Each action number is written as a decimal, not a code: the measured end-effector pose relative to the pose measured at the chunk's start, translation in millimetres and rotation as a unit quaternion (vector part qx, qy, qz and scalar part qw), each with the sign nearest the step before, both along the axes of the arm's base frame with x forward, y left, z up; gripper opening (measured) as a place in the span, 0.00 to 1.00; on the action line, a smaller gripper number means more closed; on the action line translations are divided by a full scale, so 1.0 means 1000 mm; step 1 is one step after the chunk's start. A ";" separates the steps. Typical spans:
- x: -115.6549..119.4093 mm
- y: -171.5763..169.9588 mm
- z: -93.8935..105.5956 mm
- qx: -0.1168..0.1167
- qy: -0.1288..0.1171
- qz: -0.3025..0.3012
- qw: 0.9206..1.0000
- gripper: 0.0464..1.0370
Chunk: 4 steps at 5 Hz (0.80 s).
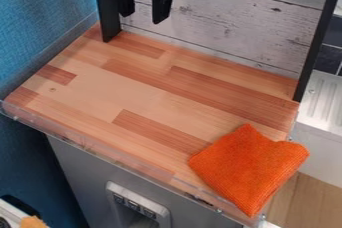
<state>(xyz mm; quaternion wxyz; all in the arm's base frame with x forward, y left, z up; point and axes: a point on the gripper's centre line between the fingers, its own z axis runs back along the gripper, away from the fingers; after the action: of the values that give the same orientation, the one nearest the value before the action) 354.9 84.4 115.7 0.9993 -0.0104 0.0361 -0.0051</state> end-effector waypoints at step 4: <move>-0.073 -0.123 -0.006 0.013 -0.043 -0.249 0.968 0.96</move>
<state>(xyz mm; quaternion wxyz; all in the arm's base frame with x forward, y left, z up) 281.8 -38.6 110.0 0.9673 0.0120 -0.0057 -0.2534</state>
